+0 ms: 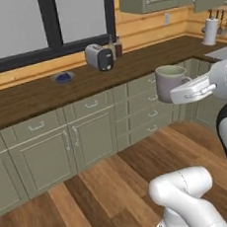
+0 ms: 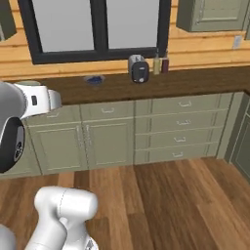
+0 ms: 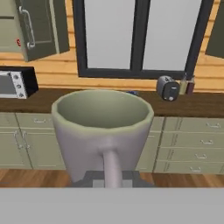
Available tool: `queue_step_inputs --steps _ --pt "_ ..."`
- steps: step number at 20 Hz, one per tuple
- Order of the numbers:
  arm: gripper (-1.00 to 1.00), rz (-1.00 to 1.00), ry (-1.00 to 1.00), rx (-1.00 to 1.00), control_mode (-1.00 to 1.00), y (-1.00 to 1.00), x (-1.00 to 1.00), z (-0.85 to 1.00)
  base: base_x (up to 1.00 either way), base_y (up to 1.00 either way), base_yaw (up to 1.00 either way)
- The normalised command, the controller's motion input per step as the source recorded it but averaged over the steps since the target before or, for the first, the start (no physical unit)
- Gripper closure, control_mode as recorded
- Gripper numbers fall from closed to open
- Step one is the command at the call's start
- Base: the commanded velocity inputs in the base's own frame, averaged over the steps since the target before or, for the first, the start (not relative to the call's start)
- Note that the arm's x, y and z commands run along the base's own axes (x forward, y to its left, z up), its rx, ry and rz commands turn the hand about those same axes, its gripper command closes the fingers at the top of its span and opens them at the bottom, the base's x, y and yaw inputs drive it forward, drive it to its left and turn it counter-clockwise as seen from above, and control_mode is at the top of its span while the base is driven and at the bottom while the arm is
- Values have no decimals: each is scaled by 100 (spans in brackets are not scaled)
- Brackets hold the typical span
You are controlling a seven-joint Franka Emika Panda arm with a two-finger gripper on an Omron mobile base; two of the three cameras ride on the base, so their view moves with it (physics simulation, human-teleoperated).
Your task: Gather all objects into one cabinet and sort the glasses and bowls to opposite sides.
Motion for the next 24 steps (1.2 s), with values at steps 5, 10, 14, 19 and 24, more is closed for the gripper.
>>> queue_step_inputs --steps 5,10,14,19,24 --pt "100 0 0 0 100 0 0 0 -100 68 14" --pt "100 0 0 0 100 0 0 0 -59 100 8" --pt "100 0 0 0 100 0 0 0 -30 100 2" --pt "100 0 0 0 100 0 0 0 -18 100 2" --pt "100 0 0 0 100 0 0 0 -2 100 1"
